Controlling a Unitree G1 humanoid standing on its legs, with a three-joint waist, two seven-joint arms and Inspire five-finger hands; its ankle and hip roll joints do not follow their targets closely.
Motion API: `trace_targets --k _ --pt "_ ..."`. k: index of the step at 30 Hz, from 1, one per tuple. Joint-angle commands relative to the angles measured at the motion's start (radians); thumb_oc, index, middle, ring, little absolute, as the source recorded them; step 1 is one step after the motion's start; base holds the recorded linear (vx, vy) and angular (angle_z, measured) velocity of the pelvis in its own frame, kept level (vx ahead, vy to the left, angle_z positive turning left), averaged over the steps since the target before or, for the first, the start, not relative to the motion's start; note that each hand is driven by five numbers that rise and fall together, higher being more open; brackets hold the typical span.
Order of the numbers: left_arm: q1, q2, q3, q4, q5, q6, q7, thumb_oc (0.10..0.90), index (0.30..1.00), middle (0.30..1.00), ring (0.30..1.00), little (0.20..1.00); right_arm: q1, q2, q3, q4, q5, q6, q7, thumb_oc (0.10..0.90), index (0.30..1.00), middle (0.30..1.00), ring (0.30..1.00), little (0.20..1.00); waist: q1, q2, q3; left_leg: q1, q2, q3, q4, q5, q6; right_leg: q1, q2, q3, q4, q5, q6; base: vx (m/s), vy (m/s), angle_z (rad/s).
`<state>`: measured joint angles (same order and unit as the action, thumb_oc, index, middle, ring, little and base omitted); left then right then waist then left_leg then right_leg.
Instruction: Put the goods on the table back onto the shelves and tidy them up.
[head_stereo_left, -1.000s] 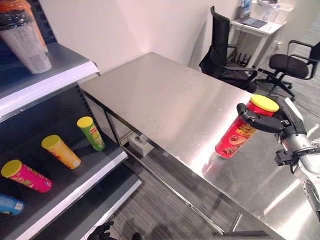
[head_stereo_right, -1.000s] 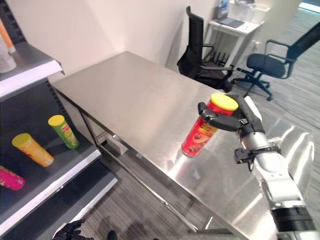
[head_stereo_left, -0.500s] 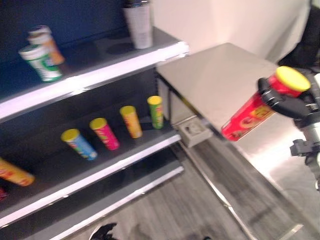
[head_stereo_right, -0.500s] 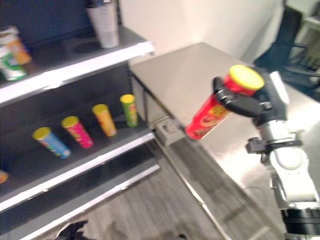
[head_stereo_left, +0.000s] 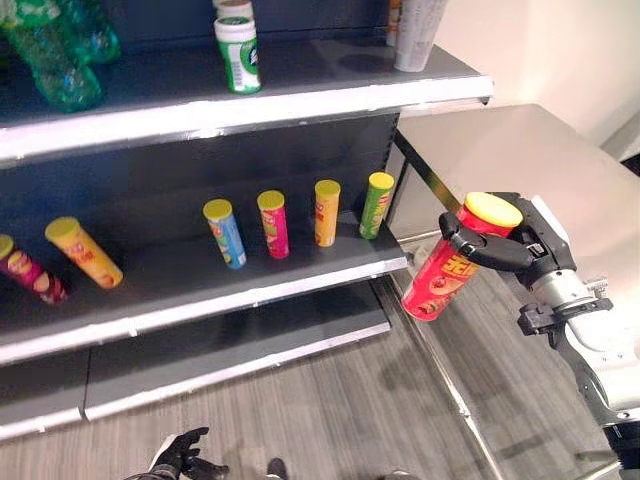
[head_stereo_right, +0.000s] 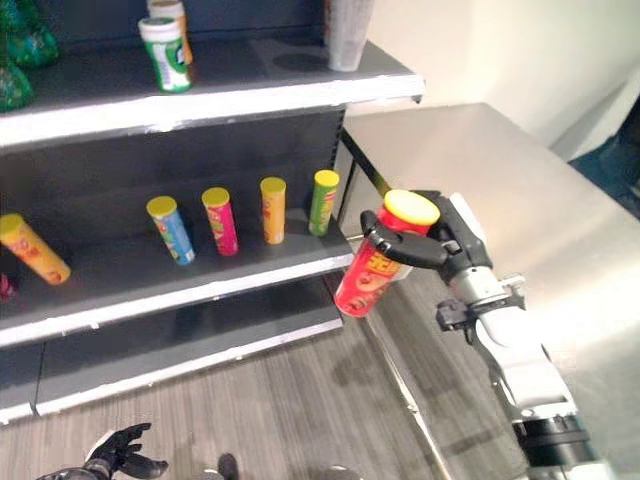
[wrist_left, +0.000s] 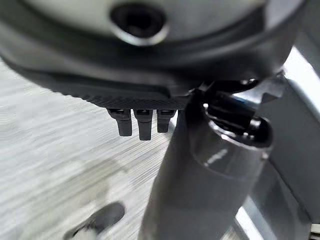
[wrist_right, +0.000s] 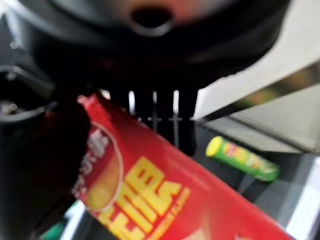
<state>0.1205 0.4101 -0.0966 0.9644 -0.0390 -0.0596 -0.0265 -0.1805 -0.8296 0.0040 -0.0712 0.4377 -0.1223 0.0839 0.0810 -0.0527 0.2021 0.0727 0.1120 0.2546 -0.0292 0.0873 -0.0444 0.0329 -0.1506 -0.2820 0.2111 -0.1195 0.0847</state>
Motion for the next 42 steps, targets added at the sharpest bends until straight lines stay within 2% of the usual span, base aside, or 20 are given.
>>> trace_targets --k 1,8,11,12,16,19,20,21,22,24,25,26,28,29,30,32,34,38,40,42 --pt "-0.012 0.008 0.013 -0.056 -0.053 -0.043 0.002 0.800 0.900 0.900 0.900 0.900 -0.184 -0.016 -0.012 -0.122 0.035 -0.092 0.001 0.400 0.300 0.300 0.300 0.300 0.025 -0.053 -0.083 -0.100 -0.019 -0.061 0.014 -0.038 -0.028 0.061 0.037 0.010 -0.197 0.057 0.042 -0.15 -0.180 0.04" --pt "-0.004 -0.058 0.049 -0.059 -0.114 -0.040 0.008 0.800 0.900 0.900 0.900 0.900 -0.186 -0.013 0.123 -0.167 -0.149 -0.084 0.023 0.400 0.300 0.300 0.300 0.300 0.052 -0.028 -0.052 -0.208 0.056 -0.074 0.096 0.021 -0.078 0.115 0.050 -0.105 -0.298 0.074 0.018 -0.15 -0.035 0.32" --pt "0.001 -0.076 0.046 -0.046 -0.105 -0.044 0.018 0.800 0.900 0.900 0.900 0.900 -0.188 0.004 0.168 -0.151 -0.211 -0.092 0.017 0.400 0.300 0.300 0.300 0.300 0.049 -0.020 -0.040 -0.164 0.138 -0.100 0.088 0.011 -0.091 0.101 0.006 -0.143 -0.288 0.098 0.031 -0.07 0.235 0.42" --pt "0.007 -0.087 0.044 -0.040 -0.100 -0.043 0.022 0.800 0.900 0.900 0.900 0.900 -0.187 -0.004 0.181 -0.139 -0.256 -0.081 0.011 0.400 0.300 0.300 0.300 0.300 0.036 -0.002 -0.048 -0.124 0.193 -0.108 0.058 0.027 -0.102 0.091 -0.016 -0.158 -0.278 0.096 0.041 -0.01 0.369 0.45" --pt "0.012 -0.092 0.033 -0.033 -0.087 -0.040 0.033 0.800 0.900 0.900 0.900 0.900 -0.167 -0.010 0.176 -0.150 -0.300 -0.075 0.001 0.400 0.300 0.300 0.300 0.300 0.012 0.044 -0.075 -0.092 0.241 -0.075 -0.018 0.057 -0.135 0.091 -0.070 -0.193 -0.252 0.094 0.073 0.06 0.360 0.44" --pt "0.001 -0.078 0.003 -0.039 -0.050 -0.029 0.024 0.800 0.900 0.900 0.900 0.900 -0.125 0.005 0.136 -0.162 -0.342 -0.058 -0.014 0.400 0.300 0.300 0.300 0.300 0.010 0.056 -0.092 -0.095 0.187 -0.063 -0.040 0.030 -0.145 0.100 -0.143 -0.231 -0.228 0.120 0.091 0.15 0.524 0.83" --pt "-0.018 -0.048 -0.009 -0.031 -0.016 -0.030 0.031 0.800 0.900 0.900 0.900 0.900 -0.106 0.053 0.138 -0.171 -0.374 -0.043 -0.022 0.400 0.300 0.300 0.300 0.300 0.021 0.028 -0.104 -0.095 0.066 -0.084 -0.006 -0.068 -0.095 0.114 -0.263 -0.231 -0.165 0.149 0.126 0.37 1.082 1.58" --pt "-0.010 -0.021 0.014 -0.036 -0.021 -0.024 0.047 0.800 0.900 0.900 0.900 0.900 -0.156 0.088 0.188 -0.159 -0.411 -0.039 -0.034 0.400 0.300 0.300 0.300 0.300 0.030 0.018 -0.082 -0.040 -0.019 -0.048 -0.035 -0.099 -0.026 0.036 -0.366 -0.197 0.006 0.267 0.137 0.36 1.018 1.61" --pt "-0.010 -0.014 0.017 -0.040 -0.022 -0.022 0.047 0.800 0.900 0.900 0.900 0.900 -0.159 0.086 0.195 -0.160 -0.421 -0.040 -0.036 0.400 0.300 0.300 0.300 0.300 0.031 0.022 -0.076 -0.033 -0.026 -0.046 -0.041 -0.099 -0.017 0.025 -0.367 -0.196 0.040 0.267 0.134 0.08 0.658 0.06" --pt "-0.012 -0.002 0.022 -0.059 -0.031 -0.019 0.047 0.800 0.900 0.900 0.900 0.900 -0.162 0.076 0.216 -0.153 -0.433 -0.030 -0.024 0.400 0.300 0.300 0.300 0.300 0.005 0.029 -0.056 -0.027 -0.039 -0.044 -0.058 -0.081 0.002 -0.061 -0.273 -0.113 0.073 0.217 0.089 0.02 0.216 -0.20" --pt "-0.011 -0.003 0.022 -0.059 -0.031 -0.019 0.047 0.800 0.900 0.900 0.900 0.900 -0.163 0.075 0.217 -0.152 -0.433 -0.030 -0.024 0.400 0.300 0.300 0.300 0.300 0.006 0.030 -0.056 -0.026 -0.036 -0.042 -0.058 -0.082 0.001 -0.062 -0.271 -0.111 0.074 0.216 0.087 0.11 0.062 0.48" --pt "-0.015 -0.008 0.018 -0.062 -0.048 -0.018 0.044 0.800 0.900 0.900 0.900 0.900 -0.194 0.071 0.250 -0.131 -0.424 -0.029 -0.021 0.400 0.300 0.300 0.300 0.300 0.002 0.033 -0.043 -0.020 -0.043 -0.050 -0.058 -0.082 -0.001 -0.099 -0.142 -0.130 -0.009 0.150 0.059 0.11 0.004 0.35" --pt "-0.013 -0.016 0.012 -0.064 -0.050 -0.015 0.036 0.800 0.900 0.900 0.900 0.900 -0.198 0.067 0.265 -0.112 -0.424 -0.035 -0.027 0.400 0.300 0.300 0.300 0.300 0.000 0.026 -0.035 -0.020 -0.054 -0.056 -0.058 -0.087 -0.004 -0.104 -0.071 -0.149 -0.086 0.135 0.054 0.14 -0.046 0.00" --pt "-0.013 -0.028 0.005 -0.076 -0.057 -0.018 0.026 0.800 0.900 0.900 0.900 0.900 -0.186 0.064 0.271 -0.103 -0.439 -0.030 -0.020 0.400 0.300 0.300 0.300 0.300 -0.008 0.014 -0.029 -0.014 -0.066 -0.082 -0.050 -0.095 -0.006 -0.091 -0.027 -0.086 -0.134 0.126 0.045 0.15 -0.084 0.53" --pt "-0.015 -0.037 0.008 -0.082 -0.070 -0.019 0.026 0.800 0.900 0.900 0.900 0.900 -0.191 0.071 0.274 -0.097 -0.435 -0.032 -0.025 0.400 0.300 0.300 0.300 0.300 -0.007 0.007 -0.028 -0.022 -0.074 -0.088 -0.038 -0.097 -0.007 -0.084 -0.020 -0.069 -0.162 0.142 0.049 0.16 -0.165 0.79" --pt "-0.006 -0.058 -0.002 -0.125 -0.090 -0.022 0.022 0.800 0.900 0.900 0.900 0.900 -0.171 0.059 0.256 -0.111 -0.447 -0.045 -0.043 0.400 0.300 0.300 0.300 0.300 -0.008 0.002 -0.006 -0.122 -0.045 -0.092 0.164 -0.160 -0.044 -0.026 -0.025 -0.110 -0.229 0.145 0.041 0.05 -0.126 0.54" --pt "-0.003 -0.072 -0.012 -0.128 -0.095 -0.020 0.028 0.800 0.900 0.900 0.900 0.900 -0.172 0.069 0.251 -0.096 -0.480 -0.037 -0.064 0.400 0.300 0.300 0.300 0.300 -0.013 0.006 0.000 -0.189 0.037 -0.103 0.215 -0.124 -0.077 0.002 -0.038 -0.116 -0.247 0.135 0.039 0.03 0.135 0.84" --pt "0.004 -0.066 -0.019 -0.128 -0.089 -0.022 0.039 0.800 0.900 0.900 0.900 0.900 -0.178 0.088 0.260 -0.085 -0.502 -0.042 -0.077 0.400 0.300 0.300 0.300 0.300 -0.003 0.016 -0.014 -0.170 0.090 -0.184 0.123 -0.084 -0.098 -0.014 -0.055 -0.099 -0.236 0.125 0.059 0.08 0.178 0.15" --pt "0.004 -0.069 -0.026 -0.115 -0.081 -0.022 0.045 0.800 0.900 0.900 0.900 0.900 -0.170 0.095 0.250 -0.081 -0.531 -0.037 -0.082 0.400 0.300 0.300 0.300 0.300 -0.011 0.040 -0.032 -0.131 0.089 -0.210 0.060 -0.088 -0.106 -0.021 -0.072 -0.096 -0.213 0.124 0.074 0.15 0.331 -0.35" --pt "0.012 -0.056 -0.038 -0.110 -0.046 -0.022 0.038 0.800 0.900 0.900 0.900 0.900 -0.159 0.137 0.229 -0.086 -0.576 -0.031 -0.106 0.400 0.300 0.300 0.300 0.300 -0.015 0.059 -0.028 -0.108 0.037 -0.187 0.049 -0.108 -0.082 -0.039 -0.137 -0.081 -0.177 0.152 0.087 0.08 0.335 -0.65"
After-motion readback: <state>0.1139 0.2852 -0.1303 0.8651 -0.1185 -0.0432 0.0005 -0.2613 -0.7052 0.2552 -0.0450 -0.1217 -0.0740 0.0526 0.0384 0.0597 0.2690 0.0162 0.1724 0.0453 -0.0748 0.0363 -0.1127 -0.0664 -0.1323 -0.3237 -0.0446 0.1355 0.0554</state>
